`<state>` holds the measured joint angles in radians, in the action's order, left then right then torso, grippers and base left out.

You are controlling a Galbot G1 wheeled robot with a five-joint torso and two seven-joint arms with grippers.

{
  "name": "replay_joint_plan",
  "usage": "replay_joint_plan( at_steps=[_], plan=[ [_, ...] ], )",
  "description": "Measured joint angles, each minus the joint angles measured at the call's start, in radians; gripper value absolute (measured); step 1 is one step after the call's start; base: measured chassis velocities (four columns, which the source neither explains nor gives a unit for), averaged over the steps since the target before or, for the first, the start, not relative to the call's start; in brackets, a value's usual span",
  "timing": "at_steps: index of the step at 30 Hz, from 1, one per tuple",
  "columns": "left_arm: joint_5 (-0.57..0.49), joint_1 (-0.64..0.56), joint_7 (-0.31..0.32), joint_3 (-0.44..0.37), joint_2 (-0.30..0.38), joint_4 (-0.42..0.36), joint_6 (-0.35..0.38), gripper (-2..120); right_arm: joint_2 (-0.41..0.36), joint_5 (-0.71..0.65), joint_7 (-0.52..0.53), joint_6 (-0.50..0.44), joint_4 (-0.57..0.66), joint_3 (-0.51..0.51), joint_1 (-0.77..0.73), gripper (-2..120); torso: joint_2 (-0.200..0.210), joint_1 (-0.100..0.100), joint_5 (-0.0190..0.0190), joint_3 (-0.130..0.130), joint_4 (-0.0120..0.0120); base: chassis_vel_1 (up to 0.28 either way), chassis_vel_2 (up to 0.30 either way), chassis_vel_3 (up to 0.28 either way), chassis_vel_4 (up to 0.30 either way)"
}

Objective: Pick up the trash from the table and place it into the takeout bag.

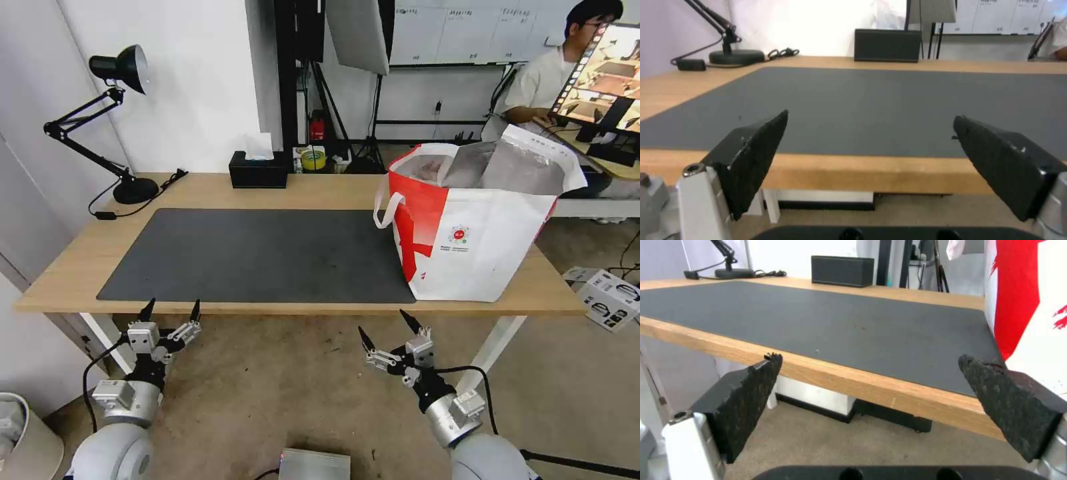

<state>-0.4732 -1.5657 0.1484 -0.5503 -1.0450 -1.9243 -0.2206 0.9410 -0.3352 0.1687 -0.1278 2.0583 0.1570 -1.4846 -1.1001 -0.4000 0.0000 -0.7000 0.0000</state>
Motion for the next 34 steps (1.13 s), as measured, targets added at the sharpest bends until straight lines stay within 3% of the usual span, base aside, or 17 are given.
replay_joint_plan(
  at_steps=[34],
  plan=[
    [-0.029,0.005,0.003,0.010,0.003,0.002,0.018,100,0.000,0.000,0.000,0.000,0.000,0.000,0.000,100,0.000,0.000,0.0000,0.000,0.0000,0.000,0.000,0.000,0.000]
  ],
)
